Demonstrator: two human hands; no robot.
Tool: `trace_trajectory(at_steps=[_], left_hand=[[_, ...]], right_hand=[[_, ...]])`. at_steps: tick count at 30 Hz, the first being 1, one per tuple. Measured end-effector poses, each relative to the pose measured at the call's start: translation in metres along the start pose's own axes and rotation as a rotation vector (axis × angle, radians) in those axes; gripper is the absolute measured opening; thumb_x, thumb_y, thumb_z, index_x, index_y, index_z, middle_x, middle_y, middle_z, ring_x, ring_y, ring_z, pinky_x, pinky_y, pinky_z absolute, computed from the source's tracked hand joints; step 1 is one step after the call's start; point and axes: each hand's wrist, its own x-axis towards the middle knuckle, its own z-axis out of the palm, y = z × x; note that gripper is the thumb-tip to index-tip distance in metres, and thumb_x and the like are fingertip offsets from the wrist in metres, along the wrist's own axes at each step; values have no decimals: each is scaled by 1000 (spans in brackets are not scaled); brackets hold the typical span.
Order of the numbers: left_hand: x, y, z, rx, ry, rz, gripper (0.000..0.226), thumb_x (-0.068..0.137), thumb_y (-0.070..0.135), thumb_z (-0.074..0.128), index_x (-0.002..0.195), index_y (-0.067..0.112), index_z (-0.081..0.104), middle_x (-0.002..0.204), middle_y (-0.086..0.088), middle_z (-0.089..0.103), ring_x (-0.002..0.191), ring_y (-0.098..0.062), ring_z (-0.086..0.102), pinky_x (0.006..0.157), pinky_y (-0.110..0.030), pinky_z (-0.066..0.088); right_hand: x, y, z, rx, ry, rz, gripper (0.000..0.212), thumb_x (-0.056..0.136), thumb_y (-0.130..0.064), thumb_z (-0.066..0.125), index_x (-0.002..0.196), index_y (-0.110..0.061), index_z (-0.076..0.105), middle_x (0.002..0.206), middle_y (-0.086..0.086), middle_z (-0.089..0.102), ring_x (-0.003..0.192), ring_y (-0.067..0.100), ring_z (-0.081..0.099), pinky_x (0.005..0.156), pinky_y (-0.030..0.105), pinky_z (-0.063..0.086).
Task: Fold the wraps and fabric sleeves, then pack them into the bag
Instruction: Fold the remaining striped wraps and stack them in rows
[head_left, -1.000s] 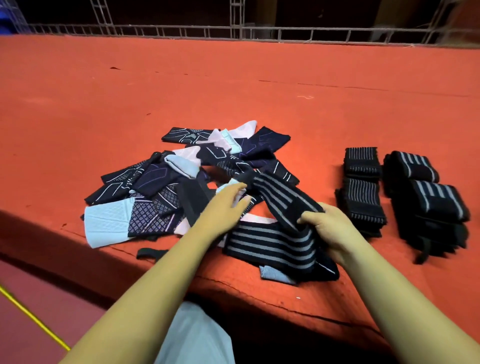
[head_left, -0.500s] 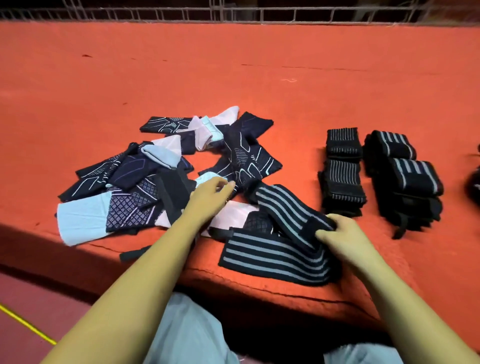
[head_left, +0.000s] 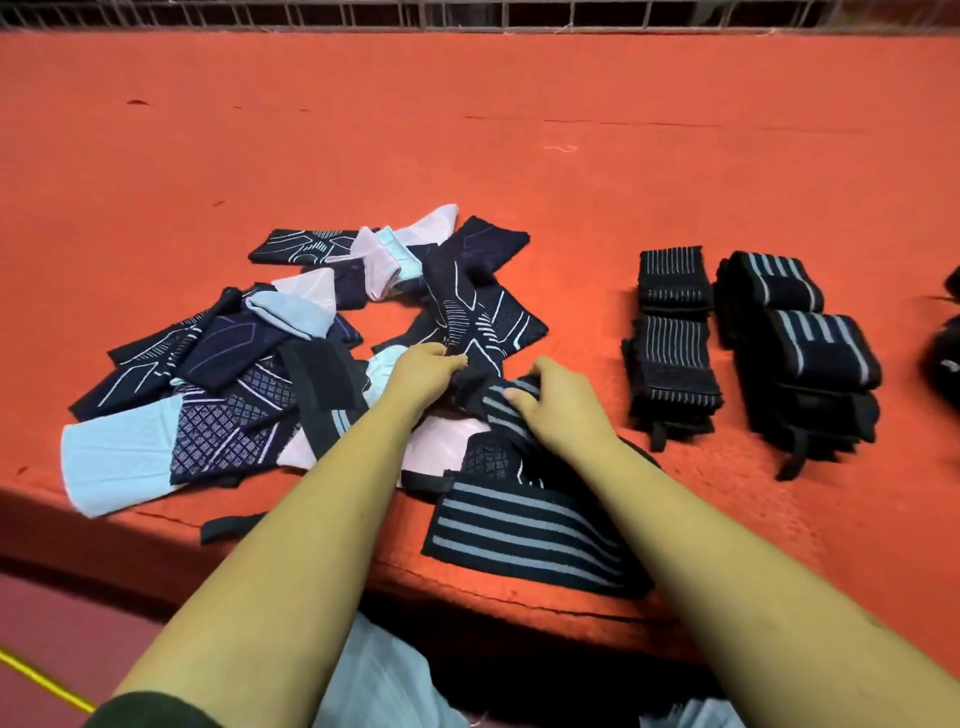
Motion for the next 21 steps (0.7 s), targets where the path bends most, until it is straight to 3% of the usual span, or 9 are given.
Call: trace_trajectory(at_steps=[2, 4, 8, 11, 14, 17, 19, 21], left_hand=[[4, -7, -1, 17, 16, 21, 48, 90, 17, 66, 60, 22, 29, 59, -1, 35, 58, -17, 34, 56, -30, 29], [6, -12, 0, 53, 41, 45, 43, 91, 18, 65, 62, 20, 33, 63, -5, 41, 61, -19, 38, 61, -33, 34], [3, -11, 3, 77, 68, 81, 26, 91, 21, 61, 71, 4, 56, 72, -13, 61, 68, -22, 52, 72, -43, 50], [3, -10, 6, 82, 104, 67, 24, 90, 17, 60, 68, 10, 55, 77, -12, 64, 74, -24, 55, 78, -40, 51], [3, -7, 6, 72, 140, 53, 18, 88, 15, 60, 76, 2, 61, 88, -21, 69, 81, -28, 59, 82, -41, 50], [2, -4, 7, 87, 158, 26, 21, 88, 14, 60, 68, 9, 56, 90, -21, 68, 84, -30, 58, 83, -39, 49], [6, -1, 2, 101, 183, -16, 16, 89, 16, 58, 79, 6, 64, 94, -20, 68, 90, -33, 61, 83, -38, 48], [17, -1, -14, 99, 280, -96, 26, 91, 20, 55, 100, 0, 68, 105, -22, 69, 103, -38, 63, 85, -39, 49]], right_hand=[[-5, -2, -4, 89, 16, -76, 20, 92, -27, 63, 81, -20, 47, 82, -1, 61, 85, 28, 57, 70, 34, 37], [-13, -1, -12, 148, 14, -164, 26, 91, -19, 63, 75, -25, 43, 71, -13, 51, 79, 21, 51, 67, 30, 29], [-32, 7, -23, 170, 6, -236, 20, 91, -17, 61, 79, -22, 46, 68, -7, 53, 73, 20, 50, 66, 34, 32], [-47, 11, -23, 198, 16, -275, 22, 92, -18, 60, 79, -23, 42, 67, -3, 54, 73, 23, 52, 70, 37, 41], [-61, 13, -24, 180, 29, -319, 19, 90, -24, 56, 83, -22, 39, 68, 1, 54, 72, 28, 52, 71, 44, 46], [-70, 12, -24, 192, 38, -325, 17, 88, -28, 53, 82, -21, 38, 65, 3, 51, 70, 29, 50, 69, 46, 46], [-77, 13, -28, 235, 68, -341, 18, 88, -24, 55, 80, -17, 41, 63, 0, 48, 66, 23, 47, 67, 42, 43], [-88, 24, -39, 309, 135, -336, 18, 87, -22, 55, 76, -14, 43, 62, -1, 45, 63, 16, 43, 65, 37, 39]])
